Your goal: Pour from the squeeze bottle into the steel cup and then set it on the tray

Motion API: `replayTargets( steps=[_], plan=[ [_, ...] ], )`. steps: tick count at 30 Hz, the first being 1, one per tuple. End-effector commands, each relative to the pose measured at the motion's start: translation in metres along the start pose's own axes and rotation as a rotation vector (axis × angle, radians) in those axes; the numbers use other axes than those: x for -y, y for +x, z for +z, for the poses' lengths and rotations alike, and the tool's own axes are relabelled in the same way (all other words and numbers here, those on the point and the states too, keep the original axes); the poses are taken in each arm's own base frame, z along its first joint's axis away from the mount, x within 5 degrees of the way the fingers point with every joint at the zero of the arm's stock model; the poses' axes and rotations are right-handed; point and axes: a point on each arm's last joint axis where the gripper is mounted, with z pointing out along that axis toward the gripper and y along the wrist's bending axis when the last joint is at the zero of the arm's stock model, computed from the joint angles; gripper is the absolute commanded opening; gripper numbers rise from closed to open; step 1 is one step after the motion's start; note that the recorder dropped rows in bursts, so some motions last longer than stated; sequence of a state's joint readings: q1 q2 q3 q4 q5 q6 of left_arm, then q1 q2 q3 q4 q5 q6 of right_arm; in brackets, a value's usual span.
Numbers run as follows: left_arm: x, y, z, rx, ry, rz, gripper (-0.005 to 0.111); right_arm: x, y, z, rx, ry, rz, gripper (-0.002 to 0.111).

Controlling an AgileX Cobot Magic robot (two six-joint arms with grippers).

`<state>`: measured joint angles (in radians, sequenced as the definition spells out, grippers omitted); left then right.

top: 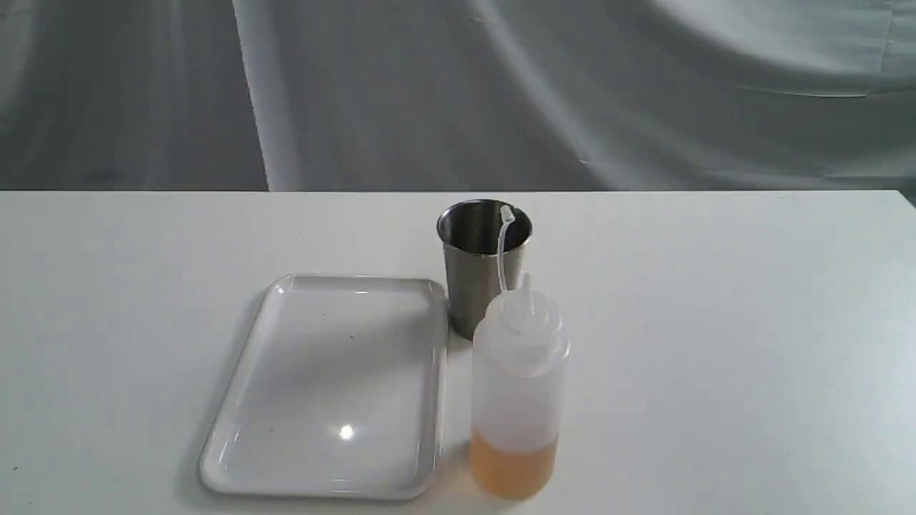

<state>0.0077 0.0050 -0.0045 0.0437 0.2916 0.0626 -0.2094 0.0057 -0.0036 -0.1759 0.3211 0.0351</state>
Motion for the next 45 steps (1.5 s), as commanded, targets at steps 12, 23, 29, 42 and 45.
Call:
replayTargets(
  steps=[12,23,29,42,45],
  plan=[
    [0.000,0.001,0.000,0.007,-0.004,-0.002,0.008,0.000,0.000,0.000,0.011,-0.002,0.004,0.000],
    [0.000,0.001,0.000,0.007,-0.004,-0.002,0.008,0.000,0.000,0.000,0.011,-0.001,0.003,0.000],
    [0.000,0.001,0.000,0.007,-0.004,-0.002,0.008,0.000,0.000,0.000,0.011,0.000,0.001,0.000],
    [0.000,0.001,0.000,0.007,-0.004,-0.002,0.008,0.000,-0.013,-0.001,0.152,0.004,-0.034,0.000],
    [0.000,0.001,0.000,0.007,-0.004,-0.002,0.008,-0.001,-0.025,-0.004,0.296,-0.020,0.060,0.000]
  ],
)
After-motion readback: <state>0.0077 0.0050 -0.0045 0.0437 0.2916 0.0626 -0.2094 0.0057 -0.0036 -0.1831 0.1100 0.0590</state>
